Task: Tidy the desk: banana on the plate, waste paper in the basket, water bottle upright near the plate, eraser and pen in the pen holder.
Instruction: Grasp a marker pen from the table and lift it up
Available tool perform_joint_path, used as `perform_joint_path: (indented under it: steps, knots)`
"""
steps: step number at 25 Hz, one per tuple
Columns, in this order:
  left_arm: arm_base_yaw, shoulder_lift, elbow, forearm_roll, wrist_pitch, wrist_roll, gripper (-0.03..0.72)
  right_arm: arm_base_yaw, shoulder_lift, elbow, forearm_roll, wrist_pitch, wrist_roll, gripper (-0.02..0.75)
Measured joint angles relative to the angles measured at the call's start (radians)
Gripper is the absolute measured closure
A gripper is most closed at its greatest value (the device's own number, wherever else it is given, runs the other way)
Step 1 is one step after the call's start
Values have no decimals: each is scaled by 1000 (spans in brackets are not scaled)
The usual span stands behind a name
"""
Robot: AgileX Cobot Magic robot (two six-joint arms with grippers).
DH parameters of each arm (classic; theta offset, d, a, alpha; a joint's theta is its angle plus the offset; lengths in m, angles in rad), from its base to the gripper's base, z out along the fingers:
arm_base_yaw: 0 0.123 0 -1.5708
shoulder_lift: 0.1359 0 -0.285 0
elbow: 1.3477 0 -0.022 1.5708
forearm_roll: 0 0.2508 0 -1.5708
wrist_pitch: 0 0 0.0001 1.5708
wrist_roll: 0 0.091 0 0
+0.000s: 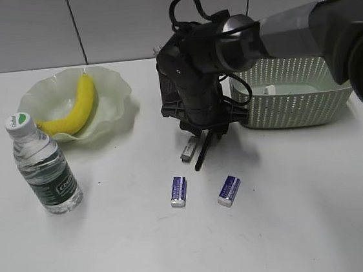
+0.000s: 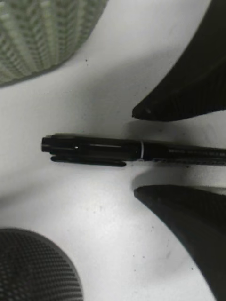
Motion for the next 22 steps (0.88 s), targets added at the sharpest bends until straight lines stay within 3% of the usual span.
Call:
perform_joint_path:
  steps: [5,11,22]
  knots:
    - [0,0,0,0,0,0,380,0,1,0,-1,-8,0,416]
    - [0,0,0,0,0,0,380,0,2,0,16,-11,-32,639]
    - [0,0,0,0,0,0,380,0,-14,1,17,47,-45,647]
